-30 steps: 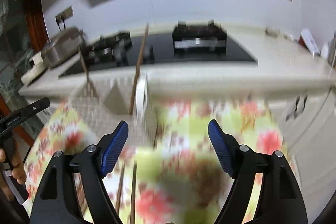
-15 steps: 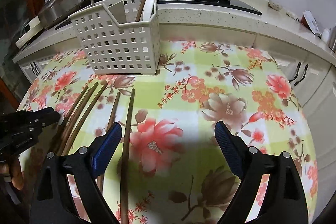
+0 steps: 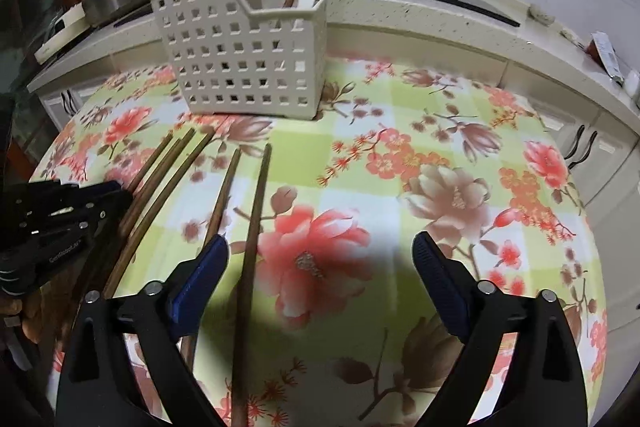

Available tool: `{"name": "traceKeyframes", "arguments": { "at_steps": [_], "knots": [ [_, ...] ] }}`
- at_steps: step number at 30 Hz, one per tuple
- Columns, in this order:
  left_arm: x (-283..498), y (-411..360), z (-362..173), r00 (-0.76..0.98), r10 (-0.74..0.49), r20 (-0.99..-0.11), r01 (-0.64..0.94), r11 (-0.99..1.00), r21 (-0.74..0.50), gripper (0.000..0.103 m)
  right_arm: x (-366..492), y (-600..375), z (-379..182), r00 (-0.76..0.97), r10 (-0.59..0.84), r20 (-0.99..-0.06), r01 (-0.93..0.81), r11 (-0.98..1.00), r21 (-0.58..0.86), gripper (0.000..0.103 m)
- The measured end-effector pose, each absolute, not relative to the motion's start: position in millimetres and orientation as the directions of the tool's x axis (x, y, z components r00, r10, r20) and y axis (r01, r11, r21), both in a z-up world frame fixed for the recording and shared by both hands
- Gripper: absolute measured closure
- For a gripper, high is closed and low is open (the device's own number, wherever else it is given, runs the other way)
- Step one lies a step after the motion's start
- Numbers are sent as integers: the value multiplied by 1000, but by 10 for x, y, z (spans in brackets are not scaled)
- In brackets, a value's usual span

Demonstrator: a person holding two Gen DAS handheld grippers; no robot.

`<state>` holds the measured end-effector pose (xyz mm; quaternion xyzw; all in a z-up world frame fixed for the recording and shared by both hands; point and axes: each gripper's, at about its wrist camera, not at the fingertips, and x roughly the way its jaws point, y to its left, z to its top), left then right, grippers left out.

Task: Organize utensils
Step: 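Move both tools back down toward the remaining chopsticks on the table, then grasp a wooden chopstick with the left tool while the right tool grasps another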

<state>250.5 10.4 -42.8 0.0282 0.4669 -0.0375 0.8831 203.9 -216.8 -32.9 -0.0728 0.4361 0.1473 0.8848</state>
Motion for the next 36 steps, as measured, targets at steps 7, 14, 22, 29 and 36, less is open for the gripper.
{"name": "traceKeyframes", "arguments": {
  "at_steps": [7, 14, 22, 29, 36],
  "knots": [
    [2502, 141, -429, 566, -39, -824, 87, 996, 13, 96, 2090, -2007, -411, 546, 190, -816, -347, 938, -14, 22],
    [2461, 284, -405, 576, -59, -815, 64, 998, -26, 96, 2160, -1918, -543, 512, 179, -840, -354, 935, -17, 41],
    [2428, 429, -316, 600, -67, -797, 44, 998, -51, 96, 2181, -1765, -522, 494, 221, -841, -400, 916, 6, 70],
    [2395, 510, -260, 613, -66, -787, 33, 998, -58, 96, 2171, -1735, -518, 488, 253, -835, -423, 906, 28, 92],
    [2337, 551, -181, 628, -59, -776, 20, 998, -59, 96, 2160, -1866, -395, 483, 308, -819, -414, 905, 96, 93]
  ]
}}
